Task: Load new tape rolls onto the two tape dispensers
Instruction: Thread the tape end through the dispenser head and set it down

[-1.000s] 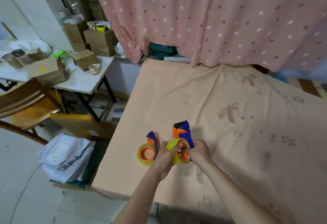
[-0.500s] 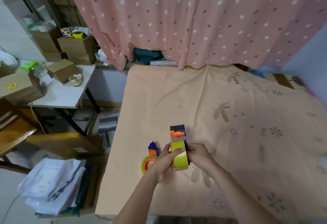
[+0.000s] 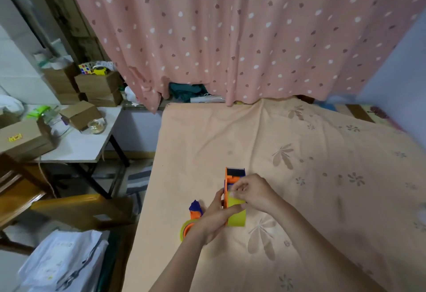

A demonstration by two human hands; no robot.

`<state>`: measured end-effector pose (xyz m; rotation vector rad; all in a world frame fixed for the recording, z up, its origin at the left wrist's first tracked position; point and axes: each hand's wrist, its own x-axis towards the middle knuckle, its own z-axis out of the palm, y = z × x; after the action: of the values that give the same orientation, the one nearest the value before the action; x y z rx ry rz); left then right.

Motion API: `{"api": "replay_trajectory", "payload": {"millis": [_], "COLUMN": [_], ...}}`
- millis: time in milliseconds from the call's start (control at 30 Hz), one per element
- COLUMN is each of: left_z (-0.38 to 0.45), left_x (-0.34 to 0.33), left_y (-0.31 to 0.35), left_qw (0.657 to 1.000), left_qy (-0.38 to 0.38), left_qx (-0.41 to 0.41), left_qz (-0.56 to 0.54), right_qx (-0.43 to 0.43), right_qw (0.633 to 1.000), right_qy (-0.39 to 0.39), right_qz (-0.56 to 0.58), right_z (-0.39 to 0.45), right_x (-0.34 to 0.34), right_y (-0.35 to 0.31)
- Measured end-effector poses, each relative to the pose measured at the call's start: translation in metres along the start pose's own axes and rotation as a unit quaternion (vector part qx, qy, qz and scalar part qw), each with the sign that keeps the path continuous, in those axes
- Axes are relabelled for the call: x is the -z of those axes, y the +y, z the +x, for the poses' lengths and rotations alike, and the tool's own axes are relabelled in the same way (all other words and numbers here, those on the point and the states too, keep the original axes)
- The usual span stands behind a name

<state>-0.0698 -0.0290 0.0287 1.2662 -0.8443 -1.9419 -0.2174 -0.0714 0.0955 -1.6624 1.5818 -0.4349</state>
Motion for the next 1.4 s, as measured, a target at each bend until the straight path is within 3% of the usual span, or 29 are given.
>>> {"api": "replay_trajectory", "payload": {"millis": [433,633,933,1133,1267,1400], "left_z": [0.003,0.009,0.011,0.011,0.017,0.020], "left_x": [-0.013,-0.022,-0.015,-0.021,-0.035,-0.038], "left_y": [0.008,0.011,0.012,0.020,0.025,0.031], "left_qw": [0.998,0.999,0.996,0.998,0.998,0.999], "left_qy": [0.037,0.011,-0.027,-0.029,0.023,0.014], "left_qx": [-0.015,-0.017,-0.021,-0.001,0.003,-0.010], "left_qz": [0.055,0.041,0.078,0.061,0.050,0.045], "right_qx": [-0.012,-0.011,-0.048,-0.058,-0.065,-0.092], "right_qw": [0.999,0.999,0.990,0.994,0.994,0.990], "right_qy": [0.023,0.034,0.078,0.018,0.049,0.092], "right_qz": [-0.021,-0.020,0.102,0.093,0.068,0.053], "right_z": [-0.009,0.000,0.005,0.000,0.001,0.004], "right_x": [0.018,0.034,0.060,0.059,0.064,0.074], "right_y": [-0.008,-0.006,-0.012,-0.021,-0.025,-0.024]}}
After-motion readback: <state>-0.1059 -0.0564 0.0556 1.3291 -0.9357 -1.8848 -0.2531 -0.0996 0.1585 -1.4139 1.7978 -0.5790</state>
